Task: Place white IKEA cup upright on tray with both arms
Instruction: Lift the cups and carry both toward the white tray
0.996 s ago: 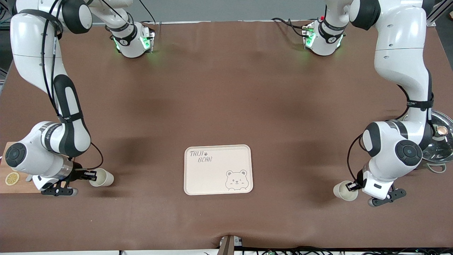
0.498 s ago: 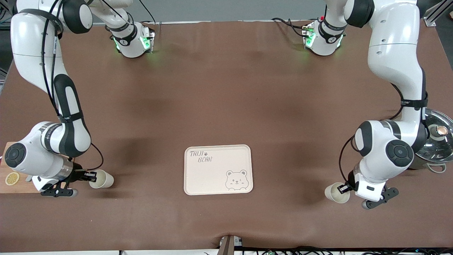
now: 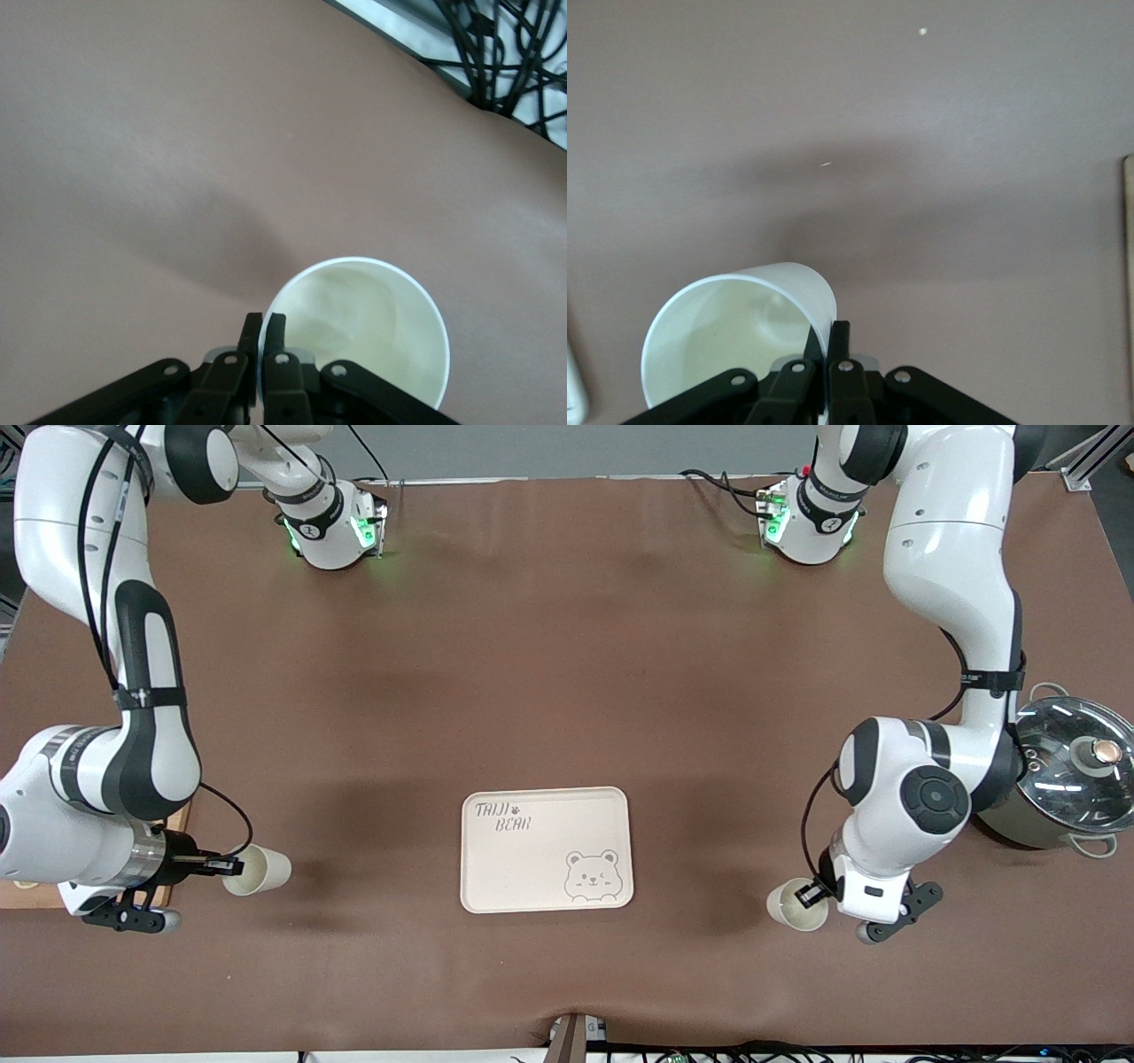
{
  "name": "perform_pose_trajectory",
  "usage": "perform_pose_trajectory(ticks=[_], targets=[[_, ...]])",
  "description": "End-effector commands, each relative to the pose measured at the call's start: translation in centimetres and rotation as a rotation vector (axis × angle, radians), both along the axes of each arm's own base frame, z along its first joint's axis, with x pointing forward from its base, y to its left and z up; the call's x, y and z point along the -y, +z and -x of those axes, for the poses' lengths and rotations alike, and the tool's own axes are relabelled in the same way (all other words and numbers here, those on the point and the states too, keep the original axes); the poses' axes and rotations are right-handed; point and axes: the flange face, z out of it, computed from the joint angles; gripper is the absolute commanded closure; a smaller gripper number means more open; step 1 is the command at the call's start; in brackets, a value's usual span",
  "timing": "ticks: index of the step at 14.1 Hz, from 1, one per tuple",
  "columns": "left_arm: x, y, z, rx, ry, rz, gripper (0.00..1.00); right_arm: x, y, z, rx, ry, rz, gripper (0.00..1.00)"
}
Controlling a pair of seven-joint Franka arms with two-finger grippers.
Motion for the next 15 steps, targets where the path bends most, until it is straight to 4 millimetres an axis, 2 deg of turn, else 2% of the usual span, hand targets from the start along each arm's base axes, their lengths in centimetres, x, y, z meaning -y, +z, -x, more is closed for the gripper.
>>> perform_pose_trajectory(ticks=[1,3,5,8,11,12,13,15], targets=[[2.1,1.0,0.6,-0.005,0.041,0.009,1.00,-4.6,1.5,0.1,-0.024,-0.081,0.002,1.00],[4.2,1.1,1.2,-0.011,0.063,0.018,1.00,-8.1,1.6,0.3,-0.034,-0.130,0.005,1.00],[6.4,1.9,1.6,-0.009,0.086,0.027,1.00,-11.7,2.8,0.4,-0.024,-0.167,0.000,1.00],[9.2,2.1,2.6,-0.025,0.104,0.030,1.00,-16.1,3.5,0.8,-0.014,-0.213,-0.003,1.00],[12.0,2.7,3.5,-0.010,0.129,0.031,1.00,-19.2,3.6,1.5,-0.022,-0.253,0.000,1.00],[13.2,3.5,3.7,0.007,0.139,0.037,1.00,-20.0,3.6,1.7,-0.023,-0.258,0.000,1.00],[14.1,3.5,4.0,0.009,0.146,0.041,1.00,-20.7,3.5,1.8,-0.024,-0.270,0.001,1.00],[16.0,3.4,4.8,0.006,0.153,0.047,1.00,-23.5,3.4,2.3,-0.005,-0.283,0.002,1.00]])
